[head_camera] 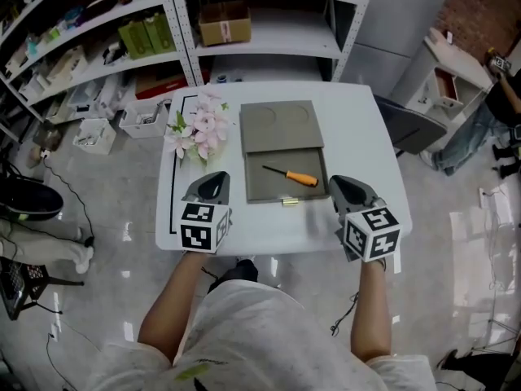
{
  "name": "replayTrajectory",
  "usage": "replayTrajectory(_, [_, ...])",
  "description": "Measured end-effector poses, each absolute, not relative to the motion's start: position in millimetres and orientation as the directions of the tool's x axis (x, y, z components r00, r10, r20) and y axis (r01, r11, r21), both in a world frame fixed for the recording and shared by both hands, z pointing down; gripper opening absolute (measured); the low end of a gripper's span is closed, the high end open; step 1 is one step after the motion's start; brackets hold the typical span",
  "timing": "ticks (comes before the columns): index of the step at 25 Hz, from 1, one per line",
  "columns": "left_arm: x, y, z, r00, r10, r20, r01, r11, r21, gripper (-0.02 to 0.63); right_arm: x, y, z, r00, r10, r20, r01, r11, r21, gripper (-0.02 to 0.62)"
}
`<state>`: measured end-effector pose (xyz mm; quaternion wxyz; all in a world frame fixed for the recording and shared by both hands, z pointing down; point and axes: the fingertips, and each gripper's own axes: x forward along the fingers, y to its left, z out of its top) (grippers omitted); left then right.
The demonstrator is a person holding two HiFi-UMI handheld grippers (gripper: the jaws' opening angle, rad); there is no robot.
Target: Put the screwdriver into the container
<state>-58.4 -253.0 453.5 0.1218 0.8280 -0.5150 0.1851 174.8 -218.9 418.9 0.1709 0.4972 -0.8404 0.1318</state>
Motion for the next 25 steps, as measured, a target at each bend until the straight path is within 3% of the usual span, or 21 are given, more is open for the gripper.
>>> replayTrajectory(6, [-50, -232, 446, 0.392, -0.816, 0.425, -0.897, -0.442, -0.021, 0.003, 188, -201, 407, -0.41, -0.839, 0.357, -0.908, 0.413, -0.071, 0.005])
replayTrajectory(25, [-40, -220, 450, 0.412, -0.802, 0.433, -0.888, -0.46, -0.006, 0.003, 186, -188, 414, -0.424, -0.831, 0.359, -0.902, 0.423, -0.085, 0.005])
